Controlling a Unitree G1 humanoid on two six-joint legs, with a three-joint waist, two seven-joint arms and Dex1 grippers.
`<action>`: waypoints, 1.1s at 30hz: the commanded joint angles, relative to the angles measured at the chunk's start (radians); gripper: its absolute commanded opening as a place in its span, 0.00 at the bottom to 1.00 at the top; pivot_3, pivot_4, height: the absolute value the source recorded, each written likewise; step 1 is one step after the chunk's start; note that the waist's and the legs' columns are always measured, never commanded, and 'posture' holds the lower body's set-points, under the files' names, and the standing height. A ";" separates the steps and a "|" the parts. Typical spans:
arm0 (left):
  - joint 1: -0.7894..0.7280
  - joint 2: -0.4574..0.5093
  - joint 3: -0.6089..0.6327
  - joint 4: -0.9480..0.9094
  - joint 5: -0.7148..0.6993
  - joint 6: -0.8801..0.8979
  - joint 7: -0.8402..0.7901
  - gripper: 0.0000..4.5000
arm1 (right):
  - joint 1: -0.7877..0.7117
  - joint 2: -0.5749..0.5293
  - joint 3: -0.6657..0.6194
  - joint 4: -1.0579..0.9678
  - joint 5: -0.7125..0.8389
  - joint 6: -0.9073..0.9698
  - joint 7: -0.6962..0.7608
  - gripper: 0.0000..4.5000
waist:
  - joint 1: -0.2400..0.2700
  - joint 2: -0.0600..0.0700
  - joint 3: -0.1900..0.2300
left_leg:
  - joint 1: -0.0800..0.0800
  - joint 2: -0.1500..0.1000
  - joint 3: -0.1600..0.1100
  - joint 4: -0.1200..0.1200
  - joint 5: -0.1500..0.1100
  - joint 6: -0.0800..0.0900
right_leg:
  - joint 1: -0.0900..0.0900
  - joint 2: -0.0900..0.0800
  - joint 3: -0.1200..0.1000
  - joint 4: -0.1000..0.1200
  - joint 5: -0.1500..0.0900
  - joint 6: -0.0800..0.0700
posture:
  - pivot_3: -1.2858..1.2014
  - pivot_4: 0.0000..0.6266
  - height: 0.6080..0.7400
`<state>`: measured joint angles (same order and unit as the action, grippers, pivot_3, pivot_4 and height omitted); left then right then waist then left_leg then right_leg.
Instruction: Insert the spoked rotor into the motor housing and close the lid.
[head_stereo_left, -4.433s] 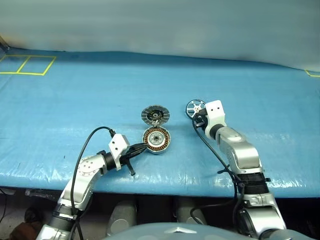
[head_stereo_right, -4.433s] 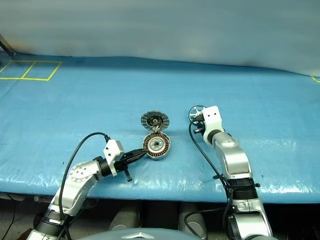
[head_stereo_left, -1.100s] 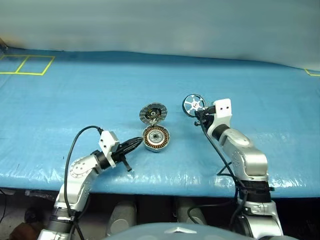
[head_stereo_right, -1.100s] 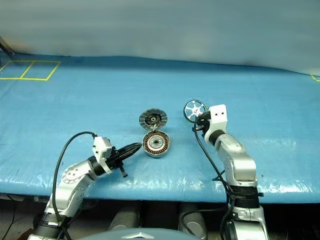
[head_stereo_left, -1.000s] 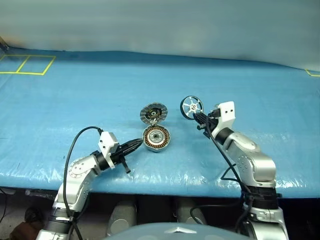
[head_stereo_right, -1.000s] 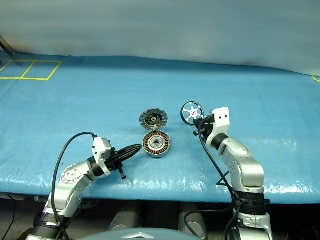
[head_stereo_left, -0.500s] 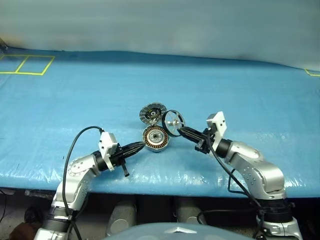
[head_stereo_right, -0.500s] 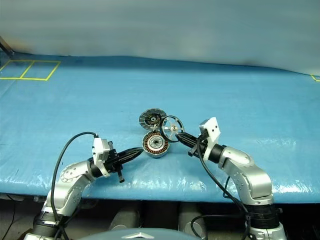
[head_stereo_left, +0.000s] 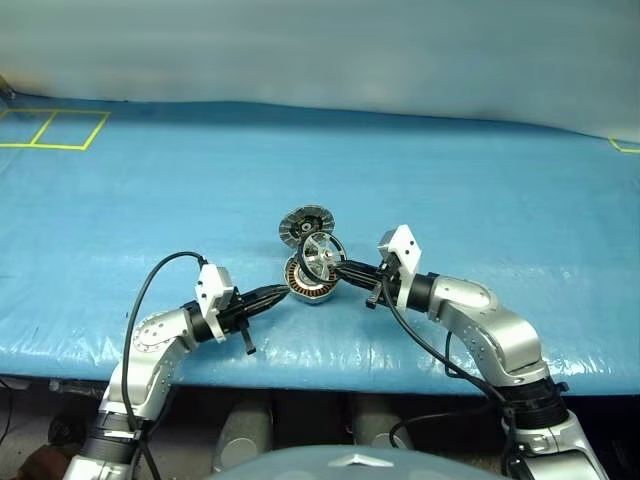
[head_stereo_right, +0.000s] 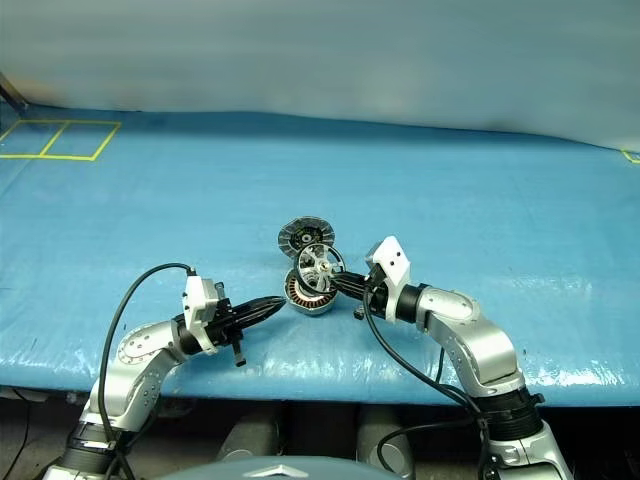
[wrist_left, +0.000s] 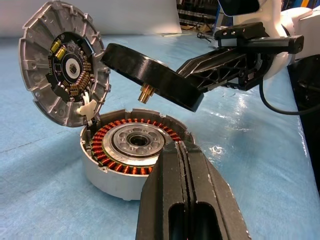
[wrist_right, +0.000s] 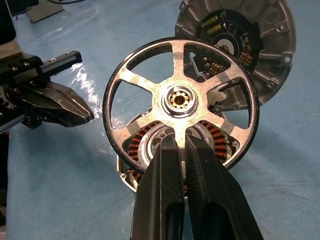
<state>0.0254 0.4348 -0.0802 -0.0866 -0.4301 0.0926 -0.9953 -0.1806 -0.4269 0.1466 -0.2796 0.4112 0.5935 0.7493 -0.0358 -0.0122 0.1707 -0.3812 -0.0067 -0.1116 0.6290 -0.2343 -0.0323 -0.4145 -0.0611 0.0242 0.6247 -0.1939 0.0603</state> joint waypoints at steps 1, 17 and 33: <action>0.001 0.006 0.008 -0.032 0.009 -0.011 0.010 0.00 | -0.019 0.001 0.005 -0.005 -0.018 -0.050 0.006 0.01 | 0.000 0.000 0.000 | 0.000 0.000 0.000 0.000 0.000 0.000 | 0.000 0.000 0.000 0.000 0.000 0.000 | 0.52 0.24 1.00; 0.018 -0.019 0.020 -0.027 0.025 -0.054 0.065 0.00 | -0.041 -0.006 0.049 0.015 -0.081 -0.069 0.021 0.01 | 0.000 0.000 0.000 | 0.000 0.000 0.000 0.000 0.000 0.000 | 0.000 0.000 0.000 0.000 0.000 0.000 | 0.52 0.24 1.00; 0.030 -0.020 0.014 -0.013 0.035 -0.074 0.075 0.00 | -0.047 -0.014 0.094 0.029 -0.112 -0.067 0.034 0.01 | 0.000 0.000 0.000 | 0.000 0.000 0.000 0.000 0.000 0.000 | 0.000 0.000 0.000 0.000 0.000 0.000 | 0.52 0.24 1.00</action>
<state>0.0571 0.4146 -0.0785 -0.0865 -0.3954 0.0372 -0.9170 -0.2132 -0.4384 0.2480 -0.2342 0.2978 0.5401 0.7797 -0.0358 -0.0125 0.1709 -0.3810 -0.0067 -0.1117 0.6292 -0.2343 -0.0324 -0.4142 -0.0611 0.0242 0.6250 -0.1937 0.0605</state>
